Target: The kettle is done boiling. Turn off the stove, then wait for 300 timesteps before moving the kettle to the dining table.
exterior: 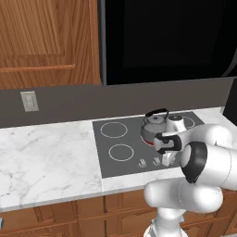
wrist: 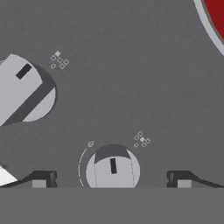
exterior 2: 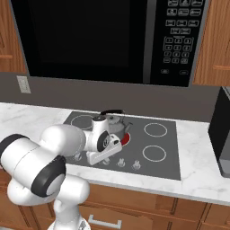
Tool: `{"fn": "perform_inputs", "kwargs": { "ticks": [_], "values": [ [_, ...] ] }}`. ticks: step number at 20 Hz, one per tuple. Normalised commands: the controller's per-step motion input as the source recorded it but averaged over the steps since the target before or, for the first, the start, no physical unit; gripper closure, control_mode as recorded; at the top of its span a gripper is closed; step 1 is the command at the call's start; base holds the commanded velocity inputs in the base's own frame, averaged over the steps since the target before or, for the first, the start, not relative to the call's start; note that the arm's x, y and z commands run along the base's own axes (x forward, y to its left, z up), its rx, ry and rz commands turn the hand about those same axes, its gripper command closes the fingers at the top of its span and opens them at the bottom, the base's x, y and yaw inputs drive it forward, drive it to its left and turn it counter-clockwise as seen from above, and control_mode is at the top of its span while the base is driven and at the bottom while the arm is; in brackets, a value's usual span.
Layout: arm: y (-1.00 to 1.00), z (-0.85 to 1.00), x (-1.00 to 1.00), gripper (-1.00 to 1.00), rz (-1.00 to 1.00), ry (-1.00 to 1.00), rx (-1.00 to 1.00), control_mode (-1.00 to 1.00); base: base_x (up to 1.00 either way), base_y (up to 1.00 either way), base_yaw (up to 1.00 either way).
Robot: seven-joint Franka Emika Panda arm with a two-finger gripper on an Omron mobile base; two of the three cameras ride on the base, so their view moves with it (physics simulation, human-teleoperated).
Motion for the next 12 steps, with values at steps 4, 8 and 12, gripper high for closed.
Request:
{"fn": "perform_inputs", "kwargs": {
  "ticks": [4,8,12],
  "values": [
    [0.00,-0.07,0.00,-1.00,0.00,0.00,0.00,-1.00,0.00,0.00,0.00],
    [0.00,-0.12,0.00,1.00,0.00,0.00,0.00,-1.00,0.00,0.00,0.00],
    [0.00,-0.10,0.00,1.00,0.00,0.00,0.00,-1.00,0.00,0.00,0.00]
  ]
}}
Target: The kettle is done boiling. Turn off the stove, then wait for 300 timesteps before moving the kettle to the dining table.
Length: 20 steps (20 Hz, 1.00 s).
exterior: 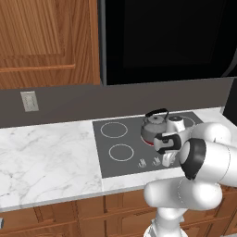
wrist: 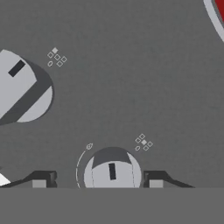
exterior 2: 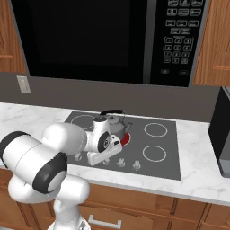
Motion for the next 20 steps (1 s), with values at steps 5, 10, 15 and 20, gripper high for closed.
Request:
{"fn": "perform_inputs", "kwargs": {
  "ticks": [5,10,15,20],
  "values": [
    [0.00,0.00,0.00,1.00,0.00,0.00,0.00,-1.00,0.00,0.00,0.00],
    [0.00,0.00,0.00,1.00,0.00,0.01,0.00,-1.00,0.00,0.00,0.00],
    [0.00,0.00,0.00,1.00,-0.01,0.00,0.00,-1.00,0.00,0.00,0.00],
    [0.00,-0.02,0.00,1.00,-0.06,0.00,0.00,-1.00,0.00,0.00,0.00]
  ]
}}
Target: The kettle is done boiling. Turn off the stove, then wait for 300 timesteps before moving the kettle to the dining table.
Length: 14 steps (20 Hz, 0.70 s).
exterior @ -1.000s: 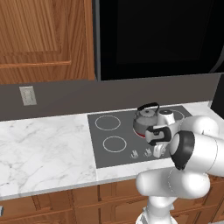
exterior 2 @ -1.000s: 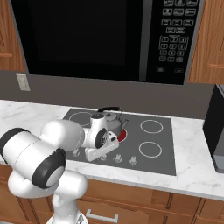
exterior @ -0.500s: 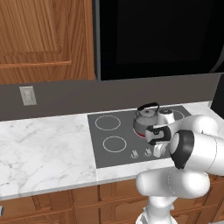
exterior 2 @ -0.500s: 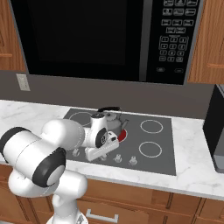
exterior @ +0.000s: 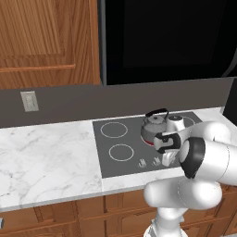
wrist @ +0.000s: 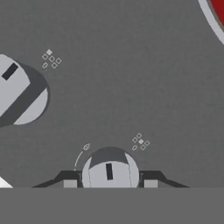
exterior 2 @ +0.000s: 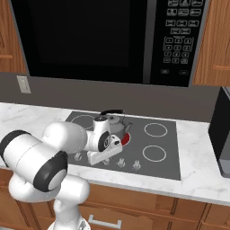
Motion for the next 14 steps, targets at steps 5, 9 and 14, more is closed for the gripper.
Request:
{"fn": "perform_inputs", "kwargs": {
  "ticks": [5,9,14],
  "values": [
    [0.00,-0.07,0.00,1.00,-0.09,0.00,0.00,-1.00,0.00,0.00,0.00],
    [-0.01,-0.09,0.00,1.00,-0.12,0.00,0.00,-1.00,0.00,0.00,0.00],
    [-0.01,-0.11,0.00,1.00,-0.14,0.00,0.00,-1.00,0.00,0.00,0.00]
  ]
}}
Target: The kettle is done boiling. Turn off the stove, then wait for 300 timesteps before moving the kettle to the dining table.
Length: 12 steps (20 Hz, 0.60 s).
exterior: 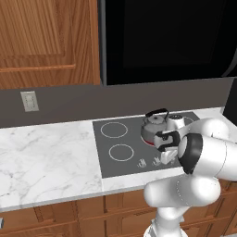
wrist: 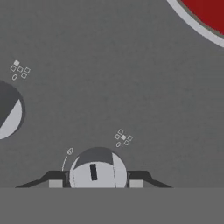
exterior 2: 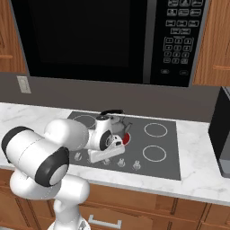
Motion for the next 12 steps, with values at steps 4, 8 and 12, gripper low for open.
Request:
{"fn": "perform_inputs", "kwargs": {
  "ticks": [4,8,12],
  "values": [
    [0.00,-0.11,-0.01,1.00,-0.15,0.00,0.00,-1.00,0.00,0.00,0.00],
    [-0.01,-0.10,-0.04,1.00,-0.16,0.00,0.00,-1.00,0.00,0.00,0.00],
    [-0.01,-0.10,-0.14,1.00,-0.17,0.00,0.00,-1.00,0.00,0.00,0.00]
  ]
}}
